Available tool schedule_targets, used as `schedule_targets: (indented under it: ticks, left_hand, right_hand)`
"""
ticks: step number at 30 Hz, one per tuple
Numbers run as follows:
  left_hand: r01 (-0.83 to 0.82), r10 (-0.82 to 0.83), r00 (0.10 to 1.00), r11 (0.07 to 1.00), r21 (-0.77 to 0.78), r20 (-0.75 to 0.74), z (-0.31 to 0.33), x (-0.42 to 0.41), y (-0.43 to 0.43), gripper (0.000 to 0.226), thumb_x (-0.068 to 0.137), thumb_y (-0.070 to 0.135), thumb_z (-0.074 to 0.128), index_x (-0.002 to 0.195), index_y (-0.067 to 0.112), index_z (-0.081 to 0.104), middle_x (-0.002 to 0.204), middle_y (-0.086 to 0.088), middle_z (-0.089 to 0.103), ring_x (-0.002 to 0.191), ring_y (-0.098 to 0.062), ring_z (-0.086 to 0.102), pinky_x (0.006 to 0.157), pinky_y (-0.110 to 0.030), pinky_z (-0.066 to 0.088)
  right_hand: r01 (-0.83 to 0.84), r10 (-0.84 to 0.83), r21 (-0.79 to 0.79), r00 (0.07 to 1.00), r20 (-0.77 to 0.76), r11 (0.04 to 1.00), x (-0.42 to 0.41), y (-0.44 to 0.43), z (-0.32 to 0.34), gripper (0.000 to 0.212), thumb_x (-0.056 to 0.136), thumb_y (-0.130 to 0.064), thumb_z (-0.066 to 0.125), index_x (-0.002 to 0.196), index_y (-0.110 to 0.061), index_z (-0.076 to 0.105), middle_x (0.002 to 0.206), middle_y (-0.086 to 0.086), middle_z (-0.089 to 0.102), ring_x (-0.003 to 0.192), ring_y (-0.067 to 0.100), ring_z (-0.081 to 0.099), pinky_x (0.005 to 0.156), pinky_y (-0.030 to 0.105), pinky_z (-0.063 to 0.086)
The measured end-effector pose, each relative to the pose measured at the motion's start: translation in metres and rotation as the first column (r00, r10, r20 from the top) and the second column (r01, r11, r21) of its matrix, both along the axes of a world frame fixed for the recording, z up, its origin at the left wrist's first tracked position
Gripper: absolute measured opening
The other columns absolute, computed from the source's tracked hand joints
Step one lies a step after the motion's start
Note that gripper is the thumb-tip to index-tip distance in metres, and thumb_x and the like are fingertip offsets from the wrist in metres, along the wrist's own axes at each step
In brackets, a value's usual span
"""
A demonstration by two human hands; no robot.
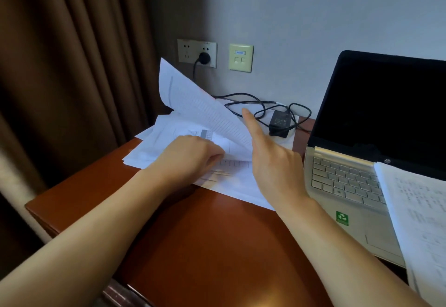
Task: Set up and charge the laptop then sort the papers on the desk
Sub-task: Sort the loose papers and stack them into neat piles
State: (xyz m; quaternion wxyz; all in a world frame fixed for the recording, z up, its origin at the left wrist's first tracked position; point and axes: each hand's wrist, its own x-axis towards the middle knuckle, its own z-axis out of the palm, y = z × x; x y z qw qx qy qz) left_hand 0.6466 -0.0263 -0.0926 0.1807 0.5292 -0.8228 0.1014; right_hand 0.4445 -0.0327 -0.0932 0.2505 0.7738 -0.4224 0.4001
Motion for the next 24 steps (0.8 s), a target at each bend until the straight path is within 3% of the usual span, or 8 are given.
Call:
schedule_targets:
  ticks: [2,7,9,11,14,17,20,24]
  left_hand:
    - [0.019,-0.024,0.999,0.991,-0.135,-0.036,0.001,0.004,-0.002,0.032,0.095,0.037,0.048,0.085,0.022,0.074,0.078,0.003,0.072,0.072,-0.028,0.066,0.057,-0.040,0.050]
    - [0.097,-0.139,0.986,0.927,-0.363,-0.092,0.005,0.006,0.000,0.015,0.091,0.031,0.068,0.085,0.022,0.079,0.074,0.007,0.072,0.069,-0.021,0.066,0.052,-0.031,0.049]
    - [0.110,-0.165,0.981,0.910,-0.401,-0.106,0.005,0.006,0.000,0.016,0.092,0.032,0.067,0.088,0.023,0.080,0.077,0.008,0.072,0.073,-0.020,0.065,0.054,-0.028,0.048]
    - [0.113,-0.179,0.978,0.883,-0.456,-0.106,0.004,0.006,-0.001,0.012,0.091,0.029,0.071,0.089,0.022,0.080,0.082,0.006,0.073,0.081,-0.020,0.066,0.060,-0.031,0.051]
    - [0.051,-0.131,0.987,0.815,-0.578,-0.097,0.009,0.002,0.002,0.011,0.091,0.028,0.074,0.095,0.018,0.078,0.095,0.000,0.070,0.096,-0.027,0.059,0.074,-0.039,0.045]
    - [0.000,-0.144,0.977,0.741,-0.672,-0.159,0.014,-0.003,0.008,0.013,0.093,0.027,0.072,0.090,0.014,0.076,0.084,-0.003,0.064,0.083,-0.024,0.053,0.070,-0.034,0.034]
    - [0.020,-0.104,0.976,0.918,-0.397,-0.191,0.008,-0.004,0.008,0.034,0.097,0.043,0.059,0.085,0.017,0.077,0.077,0.001,0.067,0.073,-0.022,0.061,0.063,-0.029,0.041]
    - [-0.233,0.241,0.970,0.938,0.255,-0.002,0.002,0.002,-0.004,0.040,0.101,0.046,0.051,0.129,0.020,0.063,0.130,-0.004,0.063,0.124,-0.026,0.055,0.098,-0.034,0.043]
  right_hand:
    - [-0.045,0.045,0.008,0.999,-0.012,0.999,0.001,0.001,-0.002,0.075,0.075,0.004,0.042,0.144,-0.023,0.037,0.074,0.000,0.058,0.040,0.024,0.030,0.041,0.021,0.019]
    - [-0.046,0.058,0.166,0.996,-0.070,0.985,-0.002,0.000,-0.007,0.044,0.071,0.005,0.063,0.107,-0.019,0.066,0.095,-0.002,0.065,0.054,0.030,0.059,0.044,0.024,0.027]
    - [-0.058,0.079,0.263,0.994,-0.070,0.963,-0.003,0.003,-0.008,0.012,0.090,-0.024,0.058,0.098,-0.023,0.067,0.089,-0.008,0.063,0.064,0.022,0.061,0.048,0.025,0.031]
    - [-0.071,0.104,0.339,0.991,-0.080,0.938,-0.002,0.007,-0.007,0.028,0.094,-0.047,0.045,0.097,-0.028,0.066,0.086,-0.010,0.063,0.073,0.015,0.060,0.052,0.026,0.032]
    - [0.120,-0.036,0.412,0.978,-0.207,0.903,-0.003,0.001,-0.004,0.024,0.101,-0.036,0.044,0.098,-0.023,0.063,0.092,-0.005,0.065,0.083,0.024,0.064,0.058,0.030,0.030]
    - [0.204,-0.218,0.385,0.976,-0.007,0.900,-0.009,-0.007,-0.008,0.024,0.100,-0.021,0.050,0.076,-0.016,0.054,0.076,0.003,0.063,0.064,0.037,0.062,0.052,0.031,0.027]
    - [0.214,-0.256,0.316,0.962,0.098,0.924,-0.009,-0.009,-0.013,0.032,0.098,-0.020,0.056,0.067,-0.013,0.049,0.063,0.004,0.056,0.047,0.035,0.052,0.048,0.028,0.023]
    - [0.188,-0.220,0.256,0.970,0.103,0.948,-0.006,-0.011,-0.009,0.030,0.095,-0.018,0.062,0.066,-0.012,0.058,0.057,0.002,0.055,0.041,0.032,0.048,0.046,0.024,0.021]
